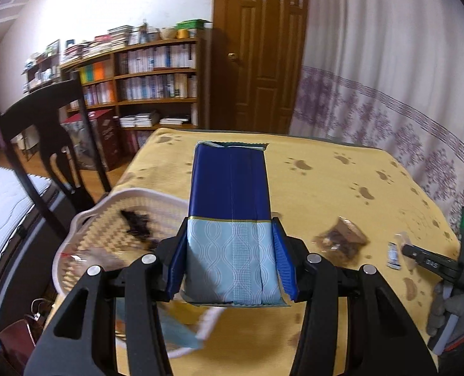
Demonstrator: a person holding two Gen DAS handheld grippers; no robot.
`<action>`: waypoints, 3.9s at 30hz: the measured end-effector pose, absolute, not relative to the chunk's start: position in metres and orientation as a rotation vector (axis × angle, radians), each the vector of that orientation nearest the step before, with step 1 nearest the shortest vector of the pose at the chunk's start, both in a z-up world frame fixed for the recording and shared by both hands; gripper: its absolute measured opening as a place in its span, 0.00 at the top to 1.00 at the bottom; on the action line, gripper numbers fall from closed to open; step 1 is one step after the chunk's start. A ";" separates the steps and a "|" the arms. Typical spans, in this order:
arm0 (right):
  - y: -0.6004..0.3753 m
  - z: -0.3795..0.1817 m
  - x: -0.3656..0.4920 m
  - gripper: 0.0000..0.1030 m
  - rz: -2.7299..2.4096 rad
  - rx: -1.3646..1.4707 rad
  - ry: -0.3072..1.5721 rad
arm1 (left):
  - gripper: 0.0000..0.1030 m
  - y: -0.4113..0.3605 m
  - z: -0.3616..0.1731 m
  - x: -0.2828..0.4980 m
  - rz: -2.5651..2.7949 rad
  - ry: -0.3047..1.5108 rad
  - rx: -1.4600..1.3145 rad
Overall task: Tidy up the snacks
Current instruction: 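Carry the blue-and-grey bag to the basket and release it with the left gripper, then carry the clear packet into the basket and open the right gripper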
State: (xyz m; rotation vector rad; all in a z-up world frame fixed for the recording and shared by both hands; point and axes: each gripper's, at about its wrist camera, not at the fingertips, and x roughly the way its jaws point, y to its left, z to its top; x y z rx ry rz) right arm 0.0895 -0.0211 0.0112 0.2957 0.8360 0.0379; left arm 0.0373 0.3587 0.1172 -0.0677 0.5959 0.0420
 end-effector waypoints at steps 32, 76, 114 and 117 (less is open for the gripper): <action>-0.026 0.013 0.090 0.73 0.086 0.345 0.824 | 0.23 0.439 0.130 0.023 0.238 0.545 -0.222; 0.233 0.110 0.107 0.73 0.745 0.241 0.890 | 0.22 0.456 0.174 -0.025 0.251 0.374 -0.274; 0.293 0.104 0.111 0.72 0.673 0.111 0.875 | 0.21 0.462 0.178 -0.024 0.238 0.354 -0.303; 0.286 0.102 0.110 0.72 0.662 0.120 0.872 | 0.21 0.462 0.178 -0.024 0.235 0.354 -0.301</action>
